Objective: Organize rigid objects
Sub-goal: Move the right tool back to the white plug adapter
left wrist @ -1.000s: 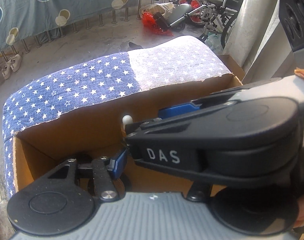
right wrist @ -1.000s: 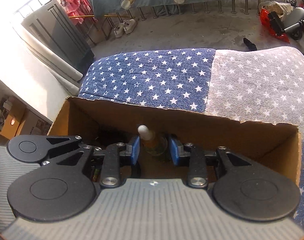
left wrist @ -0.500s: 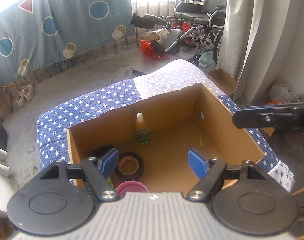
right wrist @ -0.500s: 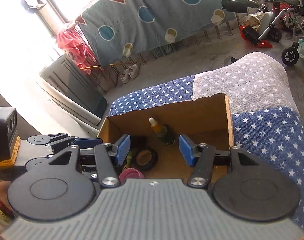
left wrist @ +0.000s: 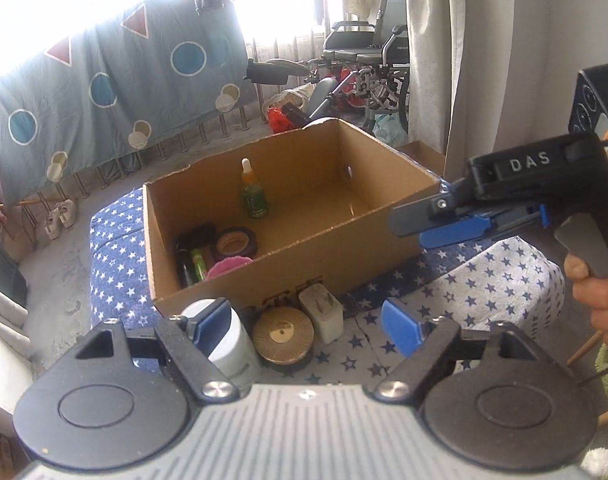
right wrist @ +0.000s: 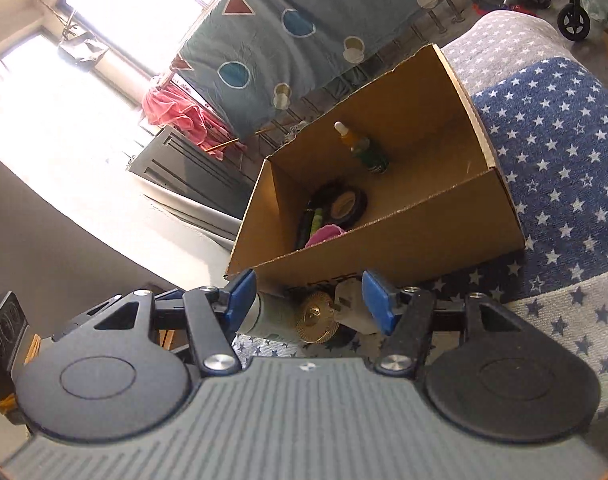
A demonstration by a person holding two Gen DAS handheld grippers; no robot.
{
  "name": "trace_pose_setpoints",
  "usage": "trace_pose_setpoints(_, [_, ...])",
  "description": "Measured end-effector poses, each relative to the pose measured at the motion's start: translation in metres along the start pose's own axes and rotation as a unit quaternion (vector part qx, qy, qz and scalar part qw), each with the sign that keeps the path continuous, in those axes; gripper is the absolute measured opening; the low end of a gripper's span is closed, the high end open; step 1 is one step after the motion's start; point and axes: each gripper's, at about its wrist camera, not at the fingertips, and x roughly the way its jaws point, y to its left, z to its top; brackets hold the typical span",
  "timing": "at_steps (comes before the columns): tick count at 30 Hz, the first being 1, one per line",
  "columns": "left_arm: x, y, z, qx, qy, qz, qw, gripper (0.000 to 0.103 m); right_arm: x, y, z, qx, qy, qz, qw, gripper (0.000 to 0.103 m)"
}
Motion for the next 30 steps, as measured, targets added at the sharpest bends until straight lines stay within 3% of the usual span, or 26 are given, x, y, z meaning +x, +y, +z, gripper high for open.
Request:
trace_pose_setpoints(5, [0.022, -0.022, -0.022, 0.019, -0.001, 0.013, 0.9997, 0.082, 0.035, -0.003, -0.005, 0.011, 0.031, -0.016, 0.999, 0.059])
trace_pose_setpoints(13, [0.052, -0.040, -0.028, 0.043, -0.019, 0.030, 0.9984, 0.066, 0.088, -0.004, 0.004, 0.022, 0.067, -0.038, 0.997, 0.058])
trace_pose_setpoints(21, [0.081, -0.038, -0.027, 0.031, -0.002, 0.057, 0.9979, 0.034, 0.118, -0.009, 0.011, 0.021, 0.087, -0.056, 0.994, 0.050])
trace_pose_setpoints(30, [0.095, -0.031, -0.026, 0.020, 0.015, 0.059, 0.9980, 0.027, 0.142, -0.019, 0.012, 0.031, 0.107, -0.070, 0.991, 0.041])
